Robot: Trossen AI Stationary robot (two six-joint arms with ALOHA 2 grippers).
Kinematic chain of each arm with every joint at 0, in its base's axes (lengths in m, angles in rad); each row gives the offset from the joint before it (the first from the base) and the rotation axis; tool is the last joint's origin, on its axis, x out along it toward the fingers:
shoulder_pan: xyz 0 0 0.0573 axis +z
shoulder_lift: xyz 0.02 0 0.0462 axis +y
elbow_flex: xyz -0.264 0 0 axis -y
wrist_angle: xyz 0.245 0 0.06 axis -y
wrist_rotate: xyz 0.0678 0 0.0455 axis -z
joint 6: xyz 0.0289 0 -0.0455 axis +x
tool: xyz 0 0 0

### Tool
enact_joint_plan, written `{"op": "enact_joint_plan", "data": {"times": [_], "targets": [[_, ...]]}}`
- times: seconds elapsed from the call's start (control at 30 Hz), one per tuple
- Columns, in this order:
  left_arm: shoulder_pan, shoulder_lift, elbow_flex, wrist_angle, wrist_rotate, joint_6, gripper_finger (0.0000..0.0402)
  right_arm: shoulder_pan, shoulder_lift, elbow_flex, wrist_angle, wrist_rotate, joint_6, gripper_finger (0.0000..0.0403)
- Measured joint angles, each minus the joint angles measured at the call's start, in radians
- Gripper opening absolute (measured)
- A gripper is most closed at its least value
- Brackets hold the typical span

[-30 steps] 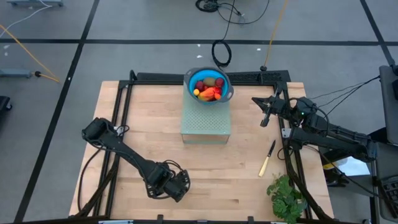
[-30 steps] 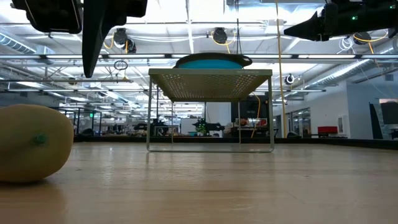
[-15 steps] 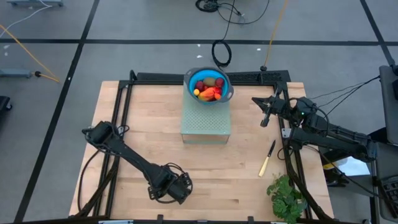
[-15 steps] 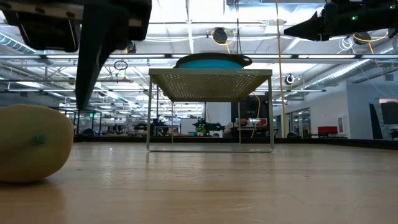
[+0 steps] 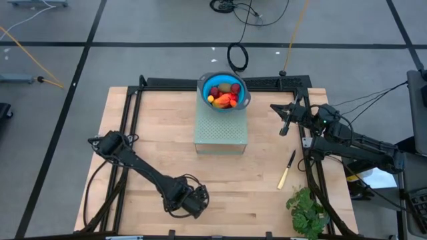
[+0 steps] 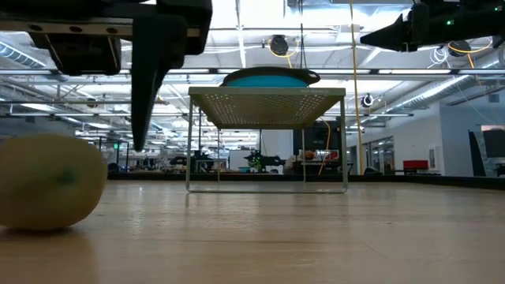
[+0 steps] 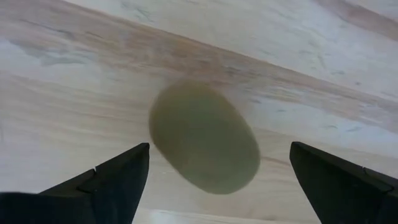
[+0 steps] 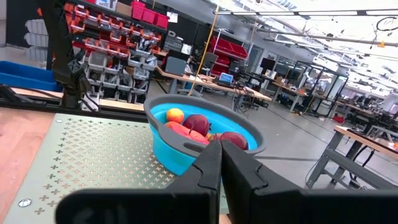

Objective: Pick & Place Fruit
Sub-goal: Put the kiwi into the blue strainer bowl on the shelf

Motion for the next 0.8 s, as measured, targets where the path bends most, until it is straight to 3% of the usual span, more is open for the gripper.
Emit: {"op": "enact_joint_plan", "data": {"times": [0.8], "targets": [[0.000, 0.058, 0.001, 0.042, 0.025, 0.045, 0.0353, 0.000, 0.000, 0.000, 0.002, 0.000, 0.000, 0.0004]]}}
